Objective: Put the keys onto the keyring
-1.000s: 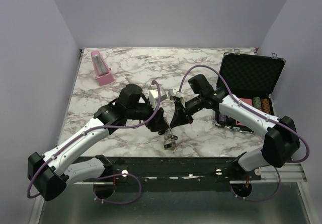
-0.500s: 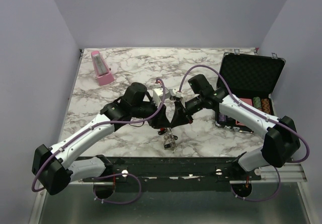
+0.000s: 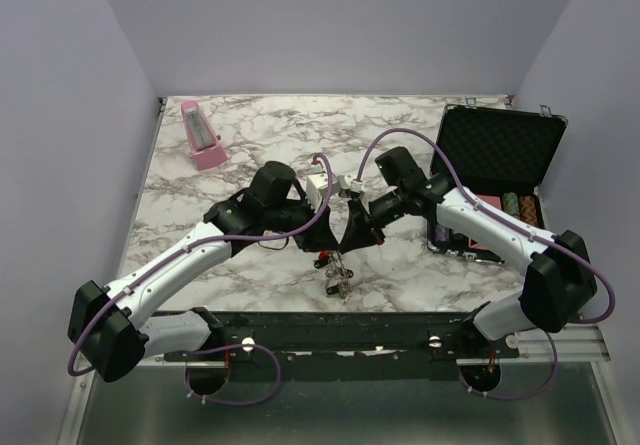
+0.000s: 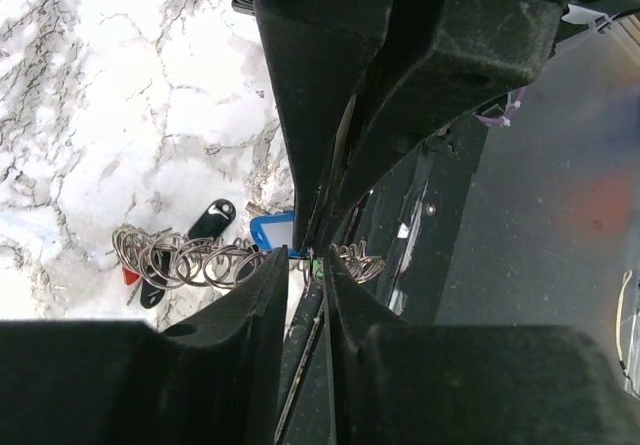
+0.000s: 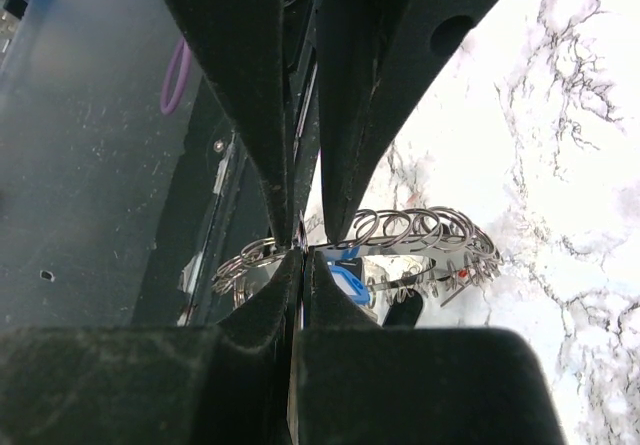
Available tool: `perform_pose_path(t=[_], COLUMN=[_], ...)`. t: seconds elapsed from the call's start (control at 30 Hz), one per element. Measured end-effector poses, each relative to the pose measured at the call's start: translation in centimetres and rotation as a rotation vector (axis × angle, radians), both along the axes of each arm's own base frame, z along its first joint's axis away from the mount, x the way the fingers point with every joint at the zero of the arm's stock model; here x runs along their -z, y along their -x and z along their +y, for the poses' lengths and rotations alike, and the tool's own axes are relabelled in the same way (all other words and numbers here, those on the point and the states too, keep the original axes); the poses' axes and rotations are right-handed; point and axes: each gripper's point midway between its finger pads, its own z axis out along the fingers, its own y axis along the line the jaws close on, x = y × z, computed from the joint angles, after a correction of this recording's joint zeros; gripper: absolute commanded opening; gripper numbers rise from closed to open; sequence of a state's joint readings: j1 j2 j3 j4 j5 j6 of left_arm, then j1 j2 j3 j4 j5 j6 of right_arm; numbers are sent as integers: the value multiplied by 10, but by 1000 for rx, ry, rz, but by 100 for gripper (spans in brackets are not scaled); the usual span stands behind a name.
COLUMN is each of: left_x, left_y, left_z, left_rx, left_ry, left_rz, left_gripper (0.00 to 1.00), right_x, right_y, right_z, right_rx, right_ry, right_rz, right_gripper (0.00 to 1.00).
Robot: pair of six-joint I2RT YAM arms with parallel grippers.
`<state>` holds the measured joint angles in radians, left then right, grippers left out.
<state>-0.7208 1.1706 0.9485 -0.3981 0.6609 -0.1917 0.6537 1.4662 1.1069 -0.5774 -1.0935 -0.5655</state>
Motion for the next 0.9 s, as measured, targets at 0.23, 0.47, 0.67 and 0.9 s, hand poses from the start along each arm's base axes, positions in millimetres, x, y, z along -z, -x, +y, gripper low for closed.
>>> perform_pose_path(t=[0.23, 0.47, 0.67, 0.9], left_x=[0, -2, -4, -8], left_y=[0, 1, 7, 7], left_z=[0, 1, 7, 8], left_rx=[1, 0, -7, -16], left_ry=[-3, 1, 31, 54], left_rz=[3, 0, -22, -36], left_gripper=[33, 42, 43, 41], right_x=[0, -1, -3, -3], right_y=[0, 0, 1, 0], right_z=[0, 1, 3, 4], right_rx=[7, 11, 10, 11], right_ry=[4, 4, -1, -3], right_rz=[13, 21, 19, 20], right_gripper=[5, 5, 5, 5])
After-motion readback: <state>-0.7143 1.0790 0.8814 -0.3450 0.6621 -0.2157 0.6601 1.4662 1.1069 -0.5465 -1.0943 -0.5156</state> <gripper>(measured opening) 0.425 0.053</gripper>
